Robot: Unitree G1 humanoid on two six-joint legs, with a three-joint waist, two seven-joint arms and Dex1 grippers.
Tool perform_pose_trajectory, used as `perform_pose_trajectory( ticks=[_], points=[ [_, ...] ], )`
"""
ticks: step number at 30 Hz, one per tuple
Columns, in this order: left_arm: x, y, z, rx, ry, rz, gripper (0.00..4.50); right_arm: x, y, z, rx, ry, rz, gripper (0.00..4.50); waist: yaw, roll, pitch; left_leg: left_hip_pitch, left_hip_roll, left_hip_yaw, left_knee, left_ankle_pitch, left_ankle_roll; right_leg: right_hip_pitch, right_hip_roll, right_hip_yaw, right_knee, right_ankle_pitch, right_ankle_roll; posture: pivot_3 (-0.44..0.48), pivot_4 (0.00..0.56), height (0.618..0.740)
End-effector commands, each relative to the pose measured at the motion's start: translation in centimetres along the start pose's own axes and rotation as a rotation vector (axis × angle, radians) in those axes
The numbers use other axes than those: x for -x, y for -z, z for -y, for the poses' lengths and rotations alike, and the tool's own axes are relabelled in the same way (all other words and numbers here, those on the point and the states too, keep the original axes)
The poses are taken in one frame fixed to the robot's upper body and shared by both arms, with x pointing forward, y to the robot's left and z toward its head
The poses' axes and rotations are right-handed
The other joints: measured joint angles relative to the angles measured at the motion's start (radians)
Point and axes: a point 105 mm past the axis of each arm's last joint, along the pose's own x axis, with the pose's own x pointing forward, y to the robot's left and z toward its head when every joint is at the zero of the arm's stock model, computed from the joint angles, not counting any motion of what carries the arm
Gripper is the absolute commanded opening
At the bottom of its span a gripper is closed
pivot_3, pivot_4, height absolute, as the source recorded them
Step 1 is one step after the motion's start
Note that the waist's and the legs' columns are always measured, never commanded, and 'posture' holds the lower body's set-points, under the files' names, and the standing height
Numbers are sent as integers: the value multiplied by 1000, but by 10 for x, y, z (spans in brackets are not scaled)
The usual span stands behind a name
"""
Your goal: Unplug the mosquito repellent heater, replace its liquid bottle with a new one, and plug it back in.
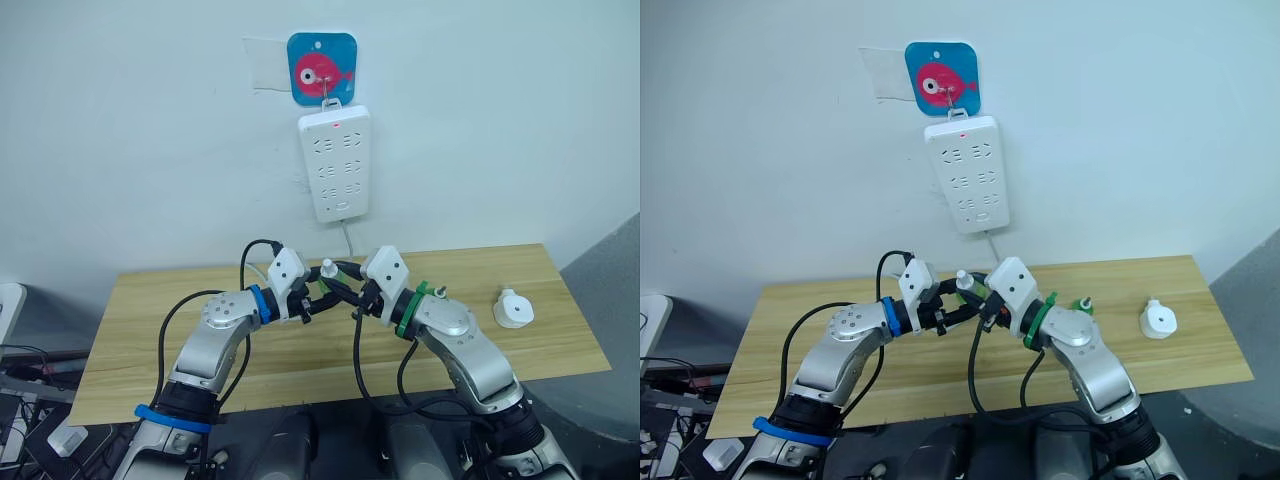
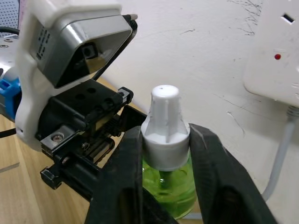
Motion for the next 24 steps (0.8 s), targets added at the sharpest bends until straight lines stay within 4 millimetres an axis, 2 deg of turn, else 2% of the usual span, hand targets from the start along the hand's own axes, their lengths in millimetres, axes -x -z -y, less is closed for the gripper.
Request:
perform_pose_trajectory(
  ticks=[1, 3, 7, 11, 15, 17, 20, 21, 24],
  points=[
    [-1, -16, 4, -46, 29, 42, 2285, 2, -11, -5, 27, -33, 45, 1012, 0, 0, -1, 0, 0, 0, 0, 0, 0, 0, 0, 0, 0, 0, 0, -36, 177, 740],
    [-1, -17, 6, -48, 46, 43, 2285, 3, -11, -3, 32, -45, 45, 1012, 0, 0, -2, 0, 0, 0, 0, 0, 0, 0, 0, 0, 0, 0, 0, -36, 175, 740],
    [5, -16, 23, -68, 175, 17, 2285, 12, -29, -11, -8, -251, 132, 1012, -1, 0, -2, 0, 0, 0, 0, 0, 0, 0, 0, 0, 0, 0, 0, -43, 169, 740],
    [22, -15, 59, -150, 458, -19, 2285, 30, -32, -30, 23, -598, 114, 1012, -2, 1, -3, 1, 1, 1, 0, -2, 4, 1, 4, 0, -1, 0, 0, -37, 164, 740],
    [42, -12, 80, -227, 692, -24, 2285, 34, -30, -34, 30, -798, 77, 1012, -3, 1, -4, 1, 7, 3, 0, -2, 4, 2, 6, 0, -4, 1, -2, -29, 157, 740],
    [46, -8, 80, -260, 761, -42, 2285, 35, -27, -37, 55, -881, 54, 1012, -2, 1, -5, 1, 12, 3, 0, -2, 3, 2, 10, 0, -5, 3, -5, -23, 157, 740],
    [36, -5, 64, -290, 748, -48, 2285, 30, -23, -32, 82, -924, 23, 1012, 4, 2, -6, 1, 13, 3, 0, -2, 3, 2, 11, -2, -5, 3, -6, -22, 161, 740],
    [32, -6, 60, -293, 732, -42, 2285, 29, -23, -29, 78, -917, 21, 1730, 5, 2, -6, 1, 13, 2, 0, -2, 3, 3, 11, -2, -5, 3, -6, -22, 161, 740],
    [28, -8, 52, -279, 679, -25, 2285, 33, -21, -18, 78, -883, 13, 2724, 3, 2, -7, 1, 12, 3, 1, -2, 3, 2, 11, -1, -5, 3, -6, -30, 172, 740]
  ],
)
